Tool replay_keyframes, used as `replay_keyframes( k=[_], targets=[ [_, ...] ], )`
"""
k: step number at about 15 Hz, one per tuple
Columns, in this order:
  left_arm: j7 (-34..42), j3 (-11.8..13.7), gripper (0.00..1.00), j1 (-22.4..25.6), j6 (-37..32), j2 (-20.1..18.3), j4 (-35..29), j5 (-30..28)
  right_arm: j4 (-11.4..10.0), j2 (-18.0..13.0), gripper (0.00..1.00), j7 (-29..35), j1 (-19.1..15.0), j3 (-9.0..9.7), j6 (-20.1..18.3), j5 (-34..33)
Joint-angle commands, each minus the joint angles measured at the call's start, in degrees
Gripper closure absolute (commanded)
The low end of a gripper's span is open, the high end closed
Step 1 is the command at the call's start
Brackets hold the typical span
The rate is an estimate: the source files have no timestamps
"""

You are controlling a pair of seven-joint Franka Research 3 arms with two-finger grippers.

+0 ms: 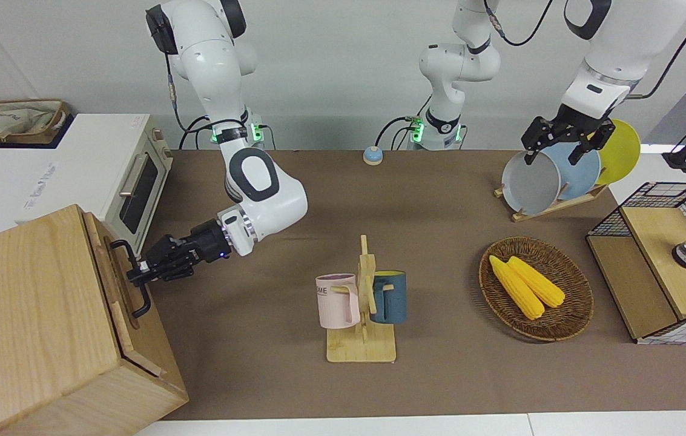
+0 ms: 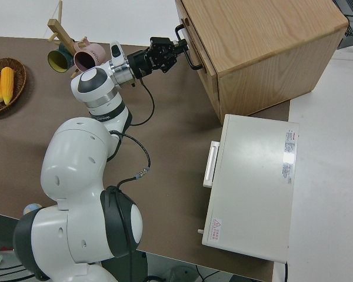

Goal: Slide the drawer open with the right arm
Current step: 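Pull the handle with the right gripper toward the robot, sliding the drawer out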

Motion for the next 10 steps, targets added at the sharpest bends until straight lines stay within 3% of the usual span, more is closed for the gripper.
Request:
replay_keyframes(
  k=[1,10],
  targets=[
    [0.4,1.0,0.00,-1.0,0.0,0.8,1.2,0.6,-1.1,-0.2,0.996,-0.6,0.3,0.10,-1.3,-1.9],
    [0.4,1.0,0.00,-1.0,0.0,0.8,1.2,0.7,-1.0,-0.3,0.994,-0.8,3.6,0.18,-4.0,-0.9]
  ],
)
